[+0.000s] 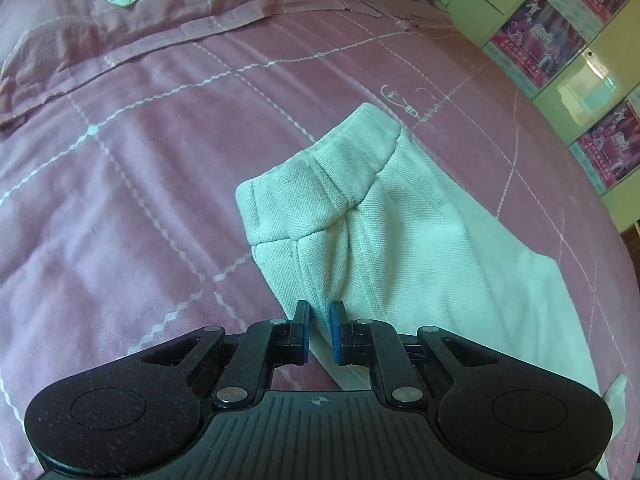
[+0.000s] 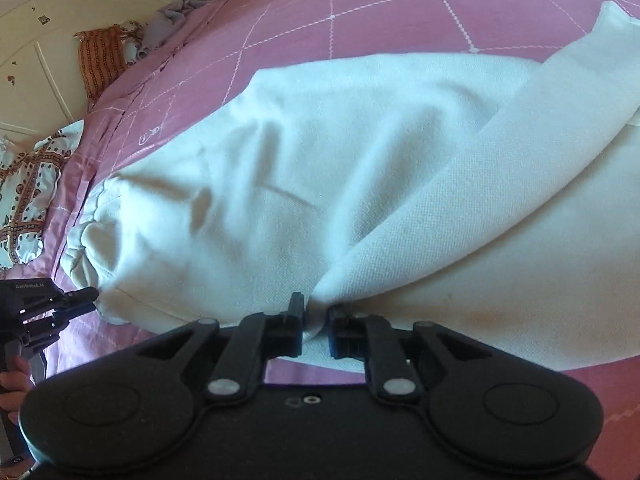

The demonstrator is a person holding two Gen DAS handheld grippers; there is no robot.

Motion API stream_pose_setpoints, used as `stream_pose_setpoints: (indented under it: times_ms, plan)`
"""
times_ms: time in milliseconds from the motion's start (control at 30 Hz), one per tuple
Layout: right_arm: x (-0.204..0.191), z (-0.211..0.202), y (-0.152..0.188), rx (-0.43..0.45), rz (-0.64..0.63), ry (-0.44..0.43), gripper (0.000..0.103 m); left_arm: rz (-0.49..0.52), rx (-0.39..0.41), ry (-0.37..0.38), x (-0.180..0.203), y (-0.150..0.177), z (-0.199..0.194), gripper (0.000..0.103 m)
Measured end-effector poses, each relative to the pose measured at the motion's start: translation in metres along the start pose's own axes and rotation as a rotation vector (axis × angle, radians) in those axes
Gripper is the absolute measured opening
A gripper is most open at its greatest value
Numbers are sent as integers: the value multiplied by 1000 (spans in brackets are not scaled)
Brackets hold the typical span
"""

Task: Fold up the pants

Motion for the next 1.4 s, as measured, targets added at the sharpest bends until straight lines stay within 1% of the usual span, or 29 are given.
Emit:
stream_pose_setpoints:
  times_ms: [67, 133, 167, 200, 267, 333, 400, 467, 533, 567, 667, 700, 767, 867, 933, 967, 1000, 1033, 1100, 1200, 1300, 1400]
  plan:
    - [-7, -7, -2, 5, -27, -10, 23, 28, 37, -1, 6, -2, -19, 11]
    - [-9, -19, -6, 16, -54, -20, 24, 73, 85, 8, 14, -4, -41, 11]
    - [-7, -25, -8, 25, -57, -19, 26, 97, 103, 15, 21, -4, -51, 11]
    - [-3, -32, -10, 30, -54, -19, 29, 124, 105, 27, 29, -3, -57, 11]
    - [8, -43, -14, 41, -47, -8, 30, 170, 81, 52, 50, 4, -61, 11]
    - [20, -53, -20, 64, -41, 26, 32, 214, 68, 59, 73, 14, -59, 11]
    - [34, -62, -29, 92, -6, 50, 33, 266, 46, 56, 96, 31, -52, 11]
    - [44, -68, -40, 108, 23, 66, 36, 300, -1, 45, 111, 50, -38, 11]
    - [52, -69, -53, 110, 39, 88, 42, 324, -26, 10, 114, 65, -25, 11]
    - [57, -68, -59, 108, 49, 105, 43, 338, -21, 0, 114, 70, -22, 11]
    - [69, -60, -81, 115, 92, 154, 43, 343, -12, 13, 113, 73, -24, 10]
    - [73, -56, -88, 111, 96, 187, 43, 339, -15, 18, 112, 73, -24, 10]
    - [81, -48, -99, 93, 103, 255, 43, 328, -20, 24, 110, 70, -23, 10]
    - [90, -33, -106, 51, 131, 322, 43, 332, -10, 24, 110, 71, -21, 10]
    - [92, -28, -107, 38, 132, 353, 39, 335, -4, 26, 110, 71, -20, 10]
    - [94, -27, -105, 33, 126, 368, 20, 335, -3, 29, 110, 70, -19, 10]
    - [97, -28, -103, 24, 125, 367, 8, 334, -3, 33, 110, 70, -19, 10]
    - [100, -29, -98, 9, 131, 348, 5, 333, -4, 36, 109, 70, -19, 10]
    - [106, -43, -91, 8, 133, 333, 4, 333, -7, 44, 109, 70, -18, 10]
    - [108, -73, -76, 33, 124, 293, 3, 333, -7, 53, 108, 70, -18, 10]
    - [101, -106, -53, 68, 95, 249, 3, 334, -3, 51, 108, 70, -17, 10]
    - [104, -122, -22, 76, 108, 225, 3, 345, 4, 39, 109, 72, -18, 10]
Point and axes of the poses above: each gripper's, at about its wrist camera, not at the fingertips, and z roughly the way its jaws point, x to its right, y to its underside, the point moved 8 cm from there along z, roughly the way its jaws point, and after that the axes turned 11 degrees about -y, right-handed, at the moved point
